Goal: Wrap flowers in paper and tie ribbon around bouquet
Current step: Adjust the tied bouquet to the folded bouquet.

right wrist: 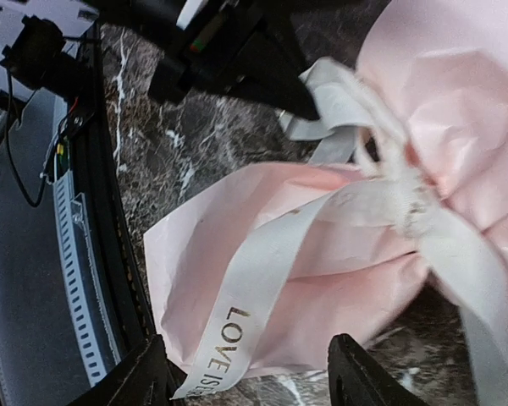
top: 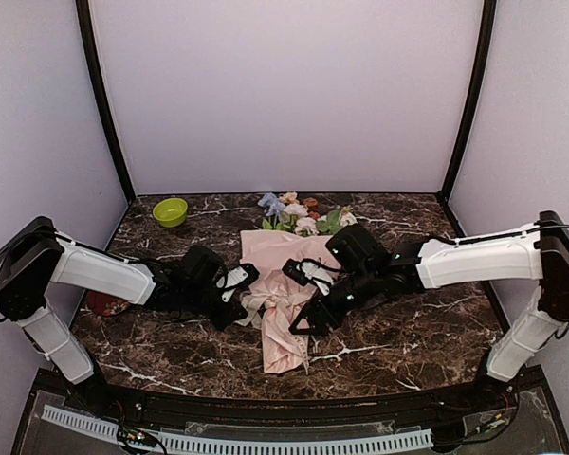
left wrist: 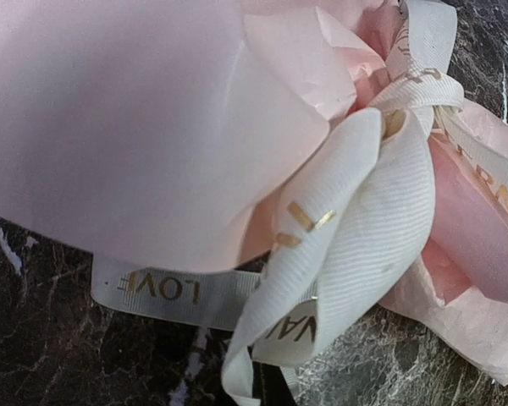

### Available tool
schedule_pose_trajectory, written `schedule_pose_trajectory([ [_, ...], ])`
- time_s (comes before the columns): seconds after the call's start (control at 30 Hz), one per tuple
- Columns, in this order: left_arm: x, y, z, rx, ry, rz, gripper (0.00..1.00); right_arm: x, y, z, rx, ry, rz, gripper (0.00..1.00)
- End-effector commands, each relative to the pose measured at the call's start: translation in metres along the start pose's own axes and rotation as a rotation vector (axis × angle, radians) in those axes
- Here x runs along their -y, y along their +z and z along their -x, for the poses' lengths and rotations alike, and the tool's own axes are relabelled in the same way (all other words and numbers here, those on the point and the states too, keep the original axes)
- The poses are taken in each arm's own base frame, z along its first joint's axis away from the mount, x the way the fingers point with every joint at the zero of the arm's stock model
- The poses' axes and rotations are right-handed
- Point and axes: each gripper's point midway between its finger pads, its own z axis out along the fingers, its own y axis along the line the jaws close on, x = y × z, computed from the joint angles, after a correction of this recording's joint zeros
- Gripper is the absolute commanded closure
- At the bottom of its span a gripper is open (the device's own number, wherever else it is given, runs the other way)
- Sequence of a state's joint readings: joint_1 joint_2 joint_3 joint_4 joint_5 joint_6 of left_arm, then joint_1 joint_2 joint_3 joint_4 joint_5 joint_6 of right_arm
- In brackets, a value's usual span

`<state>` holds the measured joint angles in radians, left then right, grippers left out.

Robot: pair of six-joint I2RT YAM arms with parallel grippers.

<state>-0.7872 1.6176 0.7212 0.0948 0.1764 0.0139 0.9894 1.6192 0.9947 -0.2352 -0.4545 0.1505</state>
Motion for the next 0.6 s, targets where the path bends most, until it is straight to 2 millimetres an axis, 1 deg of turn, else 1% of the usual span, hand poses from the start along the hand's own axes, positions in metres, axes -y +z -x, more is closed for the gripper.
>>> schedule_pose_trajectory([
  [0.0, 0.000, -0.005, 0.002, 0.005, -0.010, -0.010, 1.00, 0.039, -0.064, 0.035, 0.183, 0.042, -0.218, 0.30],
  [0.03, 0.000, -0.004, 0.002, 0.003, -0.010, -0.010, 1.00, 0.060, -0.077, 0.031, 0.210, 0.079, -0.316, 0.28],
  [0.07, 0.000, -0.004, 0.001, 0.001, -0.010, -0.010, 1.00, 0.079, -0.086, 0.020, 0.221, 0.127, -0.392, 0.25],
  [0.1, 0.000, -0.004, 0.000, -0.002, -0.010, -0.009, 1.00, 0.099, -0.092, 0.003, 0.213, 0.190, -0.454, 0.24],
  [0.17, 0.000, -0.005, 0.000, -0.010, -0.011, -0.009, 1.00, 0.128, -0.101, -0.020, 0.200, 0.304, -0.523, 0.23],
  [0.2, 0.001, -0.006, 0.000, -0.012, -0.008, -0.011, 1.00, 0.136, -0.100, -0.030, 0.181, 0.341, -0.538, 0.23],
  [0.23, 0.000, -0.007, -0.001, -0.013, -0.007, -0.009, 1.00, 0.143, -0.097, -0.039, 0.159, 0.359, -0.551, 0.23],
  [0.3, -0.001, -0.009, -0.001, -0.007, -0.007, 0.001, 1.00, 0.151, -0.085, -0.053, 0.099, 0.378, -0.558, 0.23],
  [0.33, -0.001, -0.010, -0.002, -0.007, -0.011, 0.003, 1.00, 0.154, -0.079, -0.057, 0.079, 0.381, -0.551, 0.24],
  [0.5, 0.001, -0.014, -0.004, 0.002, -0.034, -0.002, 1.00, 0.172, -0.054, -0.059, 0.026, 0.394, -0.550, 0.31],
  [0.57, 0.001, -0.016, -0.005, 0.007, -0.044, -0.003, 1.00, 0.174, -0.045, -0.057, 0.026, 0.403, -0.526, 0.36],
])
